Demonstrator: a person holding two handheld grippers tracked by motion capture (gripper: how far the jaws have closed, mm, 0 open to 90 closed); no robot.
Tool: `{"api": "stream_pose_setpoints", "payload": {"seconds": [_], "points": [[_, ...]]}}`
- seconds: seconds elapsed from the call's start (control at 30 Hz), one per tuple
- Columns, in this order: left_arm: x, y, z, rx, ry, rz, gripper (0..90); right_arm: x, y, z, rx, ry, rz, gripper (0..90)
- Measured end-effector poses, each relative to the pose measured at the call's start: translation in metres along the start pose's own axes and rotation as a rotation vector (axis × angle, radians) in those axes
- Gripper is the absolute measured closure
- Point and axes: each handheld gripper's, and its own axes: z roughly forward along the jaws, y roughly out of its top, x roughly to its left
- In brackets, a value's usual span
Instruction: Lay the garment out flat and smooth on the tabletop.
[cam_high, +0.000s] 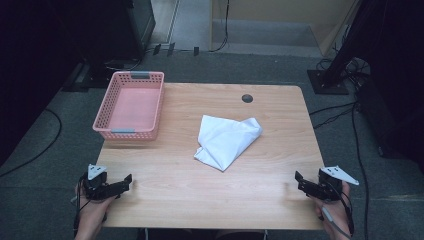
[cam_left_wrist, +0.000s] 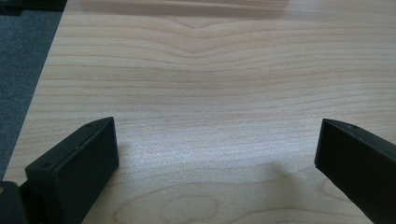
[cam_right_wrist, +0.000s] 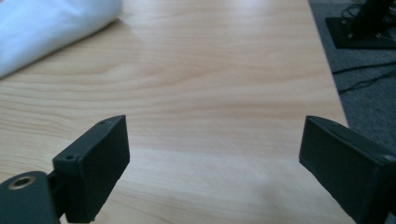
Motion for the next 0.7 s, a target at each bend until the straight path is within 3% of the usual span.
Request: {"api": "stream_pose_setpoints", "payload": {"seconds": [0.03,0.13,0.3,0.5,0.7], "points": [[0.0,0.0,0.0,0.0,0.0,0.001,0.0,0.007,0.007,0.001,0.001,0.016,-0.021,8.0],[-0.001,0.0,0.0,0.003,0.002,0.007,0.0,0.013,0.013,0.002,0.002,0.034,-0.028,8.0],[-0.005,0.001,0.002,0.021,0.029,0.046,0.0,0.033,0.033,0.012,0.005,0.076,-0.054,8.3],[-0.005,0.001,0.002,0.022,0.03,0.047,0.0,0.057,0.056,0.024,0.012,0.114,-0.088,9.8],[-0.007,0.001,0.003,0.027,0.04,0.055,0.0,0.08,0.076,0.036,-0.01,0.152,-0.136,17.5]]}}
